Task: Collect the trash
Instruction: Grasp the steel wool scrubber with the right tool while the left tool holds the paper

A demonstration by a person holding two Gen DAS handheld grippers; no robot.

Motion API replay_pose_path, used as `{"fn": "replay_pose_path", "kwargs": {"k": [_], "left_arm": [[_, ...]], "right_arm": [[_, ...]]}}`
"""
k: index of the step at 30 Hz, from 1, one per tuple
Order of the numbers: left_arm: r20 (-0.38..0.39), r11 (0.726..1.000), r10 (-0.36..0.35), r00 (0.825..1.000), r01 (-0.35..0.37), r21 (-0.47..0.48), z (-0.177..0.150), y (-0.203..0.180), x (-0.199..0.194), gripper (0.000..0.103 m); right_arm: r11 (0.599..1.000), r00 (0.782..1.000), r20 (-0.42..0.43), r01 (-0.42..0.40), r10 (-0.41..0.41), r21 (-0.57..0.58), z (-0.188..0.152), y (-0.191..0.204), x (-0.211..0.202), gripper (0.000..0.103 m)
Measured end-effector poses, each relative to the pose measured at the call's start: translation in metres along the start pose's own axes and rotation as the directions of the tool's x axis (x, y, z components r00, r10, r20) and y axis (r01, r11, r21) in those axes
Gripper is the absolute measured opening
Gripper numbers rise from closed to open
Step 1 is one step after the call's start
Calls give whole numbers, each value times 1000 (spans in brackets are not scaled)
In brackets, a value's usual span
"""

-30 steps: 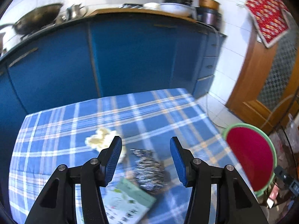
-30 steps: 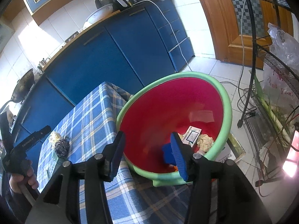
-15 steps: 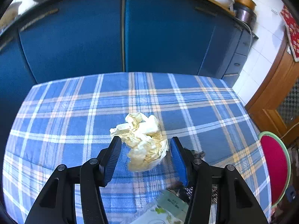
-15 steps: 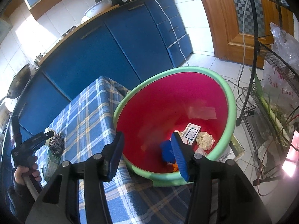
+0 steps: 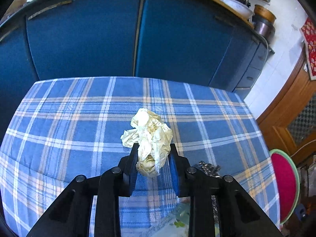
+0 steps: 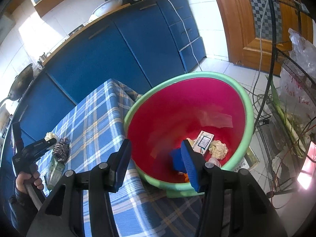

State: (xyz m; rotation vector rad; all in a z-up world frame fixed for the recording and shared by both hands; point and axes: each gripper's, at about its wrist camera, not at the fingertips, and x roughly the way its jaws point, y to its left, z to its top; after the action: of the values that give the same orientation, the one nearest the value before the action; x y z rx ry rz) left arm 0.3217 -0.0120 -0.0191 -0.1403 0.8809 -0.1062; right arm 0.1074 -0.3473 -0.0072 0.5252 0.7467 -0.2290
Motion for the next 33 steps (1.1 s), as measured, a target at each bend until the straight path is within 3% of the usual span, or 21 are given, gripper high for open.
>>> {"fn": "replay_pose_path", "kwargs": {"k": [13,23,33], "left_arm": [[97,1000,3,995,-1,-26,-25,23,-59,29],[143,996,66,987,-56,-76,-40,55,-59,29],[145,991,57,988,-38,-132,-41,72,-57,29]], "right_arm": [[990,998,-4,-62,62,-124,-1,68,-2,54],[965,992,-42,-123,116,-233,-10,138,19,55],[929,981,-108,-188,161,-319,-24,207,56,56]]}}
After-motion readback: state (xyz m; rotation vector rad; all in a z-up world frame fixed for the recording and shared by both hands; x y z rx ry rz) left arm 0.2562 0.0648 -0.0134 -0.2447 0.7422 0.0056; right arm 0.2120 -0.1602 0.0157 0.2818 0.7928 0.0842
